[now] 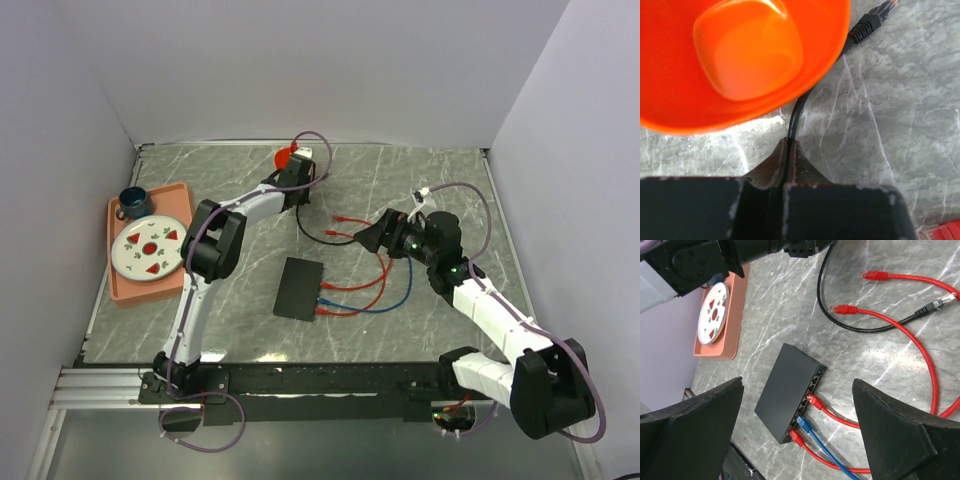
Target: Insert the plug into the switch port
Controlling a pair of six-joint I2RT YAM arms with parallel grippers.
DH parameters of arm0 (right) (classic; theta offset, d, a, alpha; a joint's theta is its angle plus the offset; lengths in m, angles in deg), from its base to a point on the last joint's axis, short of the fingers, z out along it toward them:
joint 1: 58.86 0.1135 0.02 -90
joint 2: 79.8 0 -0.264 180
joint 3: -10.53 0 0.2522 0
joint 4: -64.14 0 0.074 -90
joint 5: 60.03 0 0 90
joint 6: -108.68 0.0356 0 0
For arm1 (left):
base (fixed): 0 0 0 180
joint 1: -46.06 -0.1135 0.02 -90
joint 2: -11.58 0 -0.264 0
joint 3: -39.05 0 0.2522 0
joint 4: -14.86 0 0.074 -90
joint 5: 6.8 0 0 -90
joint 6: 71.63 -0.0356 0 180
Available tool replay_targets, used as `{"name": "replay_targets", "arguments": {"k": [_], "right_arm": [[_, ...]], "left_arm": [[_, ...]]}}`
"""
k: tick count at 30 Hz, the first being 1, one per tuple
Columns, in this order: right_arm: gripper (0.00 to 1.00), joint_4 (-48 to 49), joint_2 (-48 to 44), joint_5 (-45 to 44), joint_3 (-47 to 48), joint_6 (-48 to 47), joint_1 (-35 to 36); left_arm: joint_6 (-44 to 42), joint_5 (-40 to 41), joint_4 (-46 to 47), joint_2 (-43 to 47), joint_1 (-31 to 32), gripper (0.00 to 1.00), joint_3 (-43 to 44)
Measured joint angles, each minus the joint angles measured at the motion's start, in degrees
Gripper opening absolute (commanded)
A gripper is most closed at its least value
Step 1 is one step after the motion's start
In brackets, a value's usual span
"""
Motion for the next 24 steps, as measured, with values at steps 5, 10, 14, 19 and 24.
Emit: {"name": "replay_targets", "arguments": {"k": [5,10,14,19,24], "right_arm": [[0.98,3.21,2.60,2.32,-0.04,1.14,-0.04],[0.97,8.52,6.71,5.05,-0.07,3.58,-0.07],[0.97,12.94,10.67,7.48,0.11,5.62,-0.09],[0.96,19.54,16.92,11.02,0.74,9.44,-0.09],[0.93,26.32,22.49,14.14,1.14,13.73,-0.09]], "left_arm": [[1.86,-3.37,7.50,8.33,-0.04,0.01,-14.51],[5.62,-8.02,9.66,21.55,0.90,0.01,-31.12],[7.80,-8.13,12.52,30.84,3.72,0.01,-38.34],[9.99,-8.59,16.26,38.64,8.74,0.01,-42.16],[12.90,-7.98,17.81,42.97,13.27,0.01,-47.60]]}}
